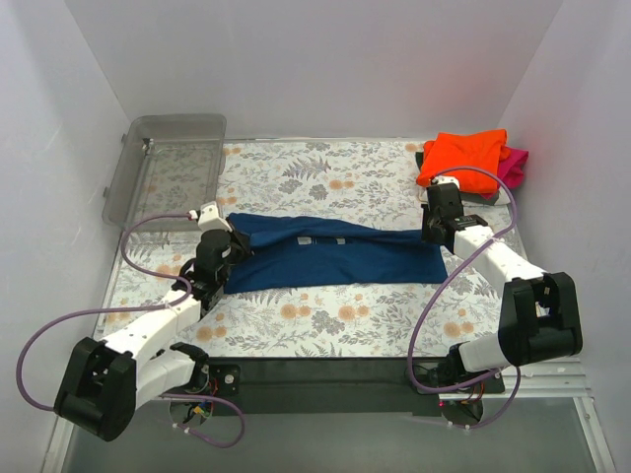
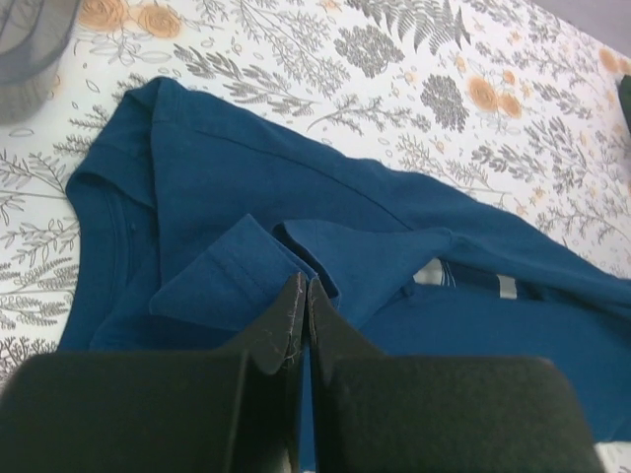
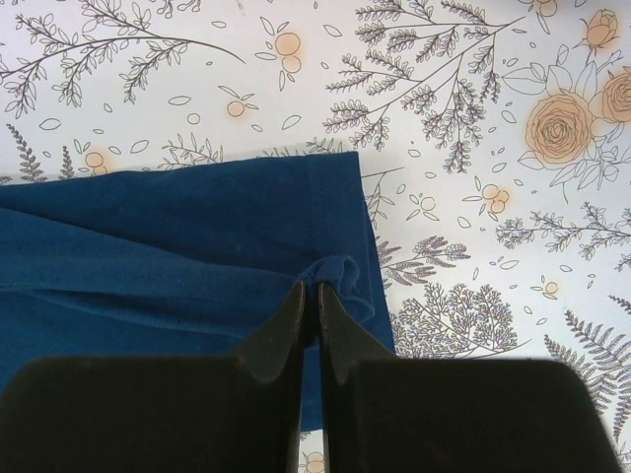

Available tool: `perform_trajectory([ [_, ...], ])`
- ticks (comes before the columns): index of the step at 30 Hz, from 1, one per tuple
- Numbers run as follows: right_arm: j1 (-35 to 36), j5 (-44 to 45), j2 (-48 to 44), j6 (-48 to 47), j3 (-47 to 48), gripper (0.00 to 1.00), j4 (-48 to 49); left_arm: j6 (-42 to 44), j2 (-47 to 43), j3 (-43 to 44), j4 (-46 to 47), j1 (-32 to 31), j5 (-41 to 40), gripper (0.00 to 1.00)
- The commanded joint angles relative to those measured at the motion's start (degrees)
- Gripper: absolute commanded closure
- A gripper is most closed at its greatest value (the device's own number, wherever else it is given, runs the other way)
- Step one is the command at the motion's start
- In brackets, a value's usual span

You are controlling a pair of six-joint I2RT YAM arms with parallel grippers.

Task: Fold and stack the t-shirts
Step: Fold the tshirt

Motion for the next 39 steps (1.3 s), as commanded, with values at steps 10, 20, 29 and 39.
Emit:
perform_trajectory([
  [10,0.19,2.05,-2.43,-0.65,-0.25,0.99,-0.23,-1.30,-5.44,-2.29,-8.17,-2.83,1.72,0.92],
  [20,1.68,2.75,-9.38,-0.92,-1.57,0.49,-2.78,-3.49,-8.18,0.07,-9.40,-3.98,4.46,0.48],
  [29,2.04,0.20,-4.12,-1.62,2.30,0.46,-1.55,-2.44,5.27,6.05,-5.27,-4.07,1.99,0.46],
  [39,2.39,-8.15,2.48,-1.44,4.94,0.46,2.40,1.68,17.04,11.50,-1.84,-4.07,1.90,0.44],
])
